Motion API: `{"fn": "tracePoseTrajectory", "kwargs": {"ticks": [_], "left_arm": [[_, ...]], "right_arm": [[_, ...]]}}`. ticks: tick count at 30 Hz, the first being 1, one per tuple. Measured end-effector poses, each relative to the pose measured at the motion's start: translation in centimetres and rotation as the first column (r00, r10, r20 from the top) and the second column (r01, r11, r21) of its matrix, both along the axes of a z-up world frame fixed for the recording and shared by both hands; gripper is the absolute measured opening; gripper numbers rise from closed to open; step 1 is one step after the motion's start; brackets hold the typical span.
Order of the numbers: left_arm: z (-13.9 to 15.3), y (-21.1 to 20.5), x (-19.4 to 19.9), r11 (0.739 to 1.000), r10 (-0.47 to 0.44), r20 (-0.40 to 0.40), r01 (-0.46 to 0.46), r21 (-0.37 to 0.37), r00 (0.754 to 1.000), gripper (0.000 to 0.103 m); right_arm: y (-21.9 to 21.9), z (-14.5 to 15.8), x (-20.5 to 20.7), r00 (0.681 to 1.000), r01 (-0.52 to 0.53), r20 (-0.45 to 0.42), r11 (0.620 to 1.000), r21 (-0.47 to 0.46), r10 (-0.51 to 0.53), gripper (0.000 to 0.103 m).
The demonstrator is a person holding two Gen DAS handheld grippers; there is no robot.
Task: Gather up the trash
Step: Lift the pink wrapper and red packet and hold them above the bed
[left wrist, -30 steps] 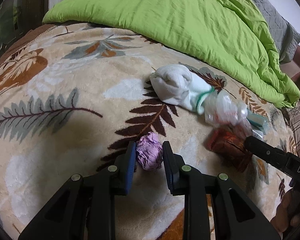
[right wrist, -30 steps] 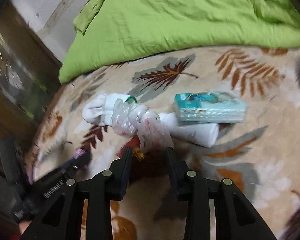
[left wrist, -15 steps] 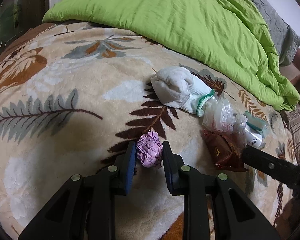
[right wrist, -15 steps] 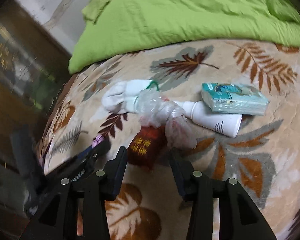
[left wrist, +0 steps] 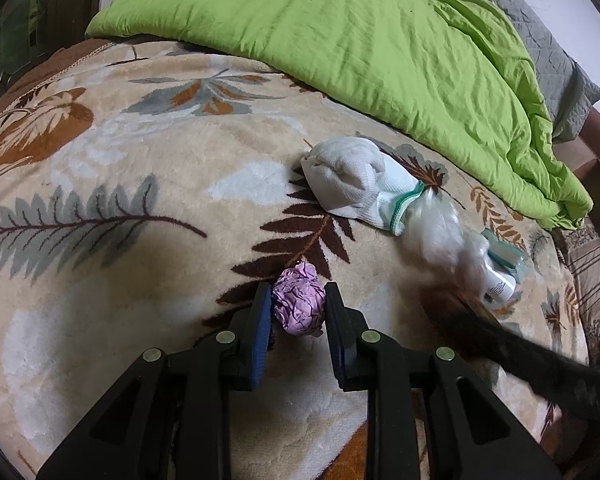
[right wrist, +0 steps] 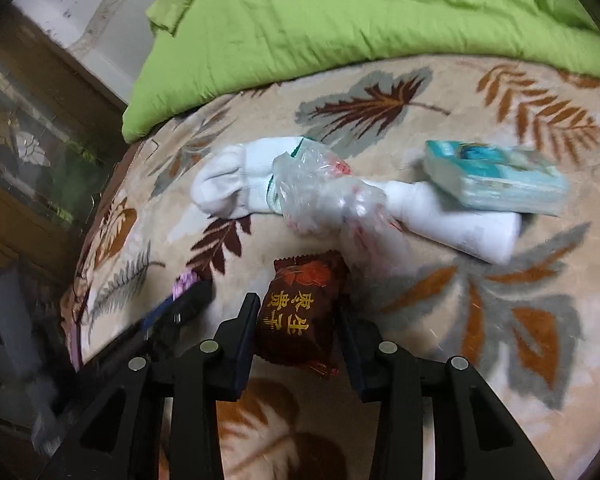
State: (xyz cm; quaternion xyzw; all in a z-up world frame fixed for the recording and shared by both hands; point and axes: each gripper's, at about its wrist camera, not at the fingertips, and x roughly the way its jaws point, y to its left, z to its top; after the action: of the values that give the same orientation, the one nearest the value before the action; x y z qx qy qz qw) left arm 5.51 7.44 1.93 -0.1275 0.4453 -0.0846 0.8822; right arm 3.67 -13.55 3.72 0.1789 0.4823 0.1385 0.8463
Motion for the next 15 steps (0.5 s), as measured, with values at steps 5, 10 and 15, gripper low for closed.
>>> {"fn": "tracePoseTrajectory", "kwargs": {"ticks": [5, 10, 15], "left_arm": [[0.2, 0.5, -0.6, 0.996, -0.015, 0.004, 0.015, -0.089, 1.0, 0.024], [1.4, 0.3, -2.8, 0.994, -0.042, 0.033, 0.045, -0.099, 0.999, 0.024], [4.0, -1.2, -5.9, 0.997, -0.072, 0.124, 0.074, -0.005, 0.99, 0.024]], "right_arm": [[-0.2, 2.0, -6.0, 0.994, 0.012, 0.106, 0.999, -0.044, -0.008, 0.04], [-1.0, 2.9, -10.3, 0.985, 0.053, 0.166, 0.997, -0.062, -0.042, 0.039], [-1.7, 3.8, -13.2, 0.973, 0.091, 0.223, 0.989, -0.119, -0.063, 0.039]]}}
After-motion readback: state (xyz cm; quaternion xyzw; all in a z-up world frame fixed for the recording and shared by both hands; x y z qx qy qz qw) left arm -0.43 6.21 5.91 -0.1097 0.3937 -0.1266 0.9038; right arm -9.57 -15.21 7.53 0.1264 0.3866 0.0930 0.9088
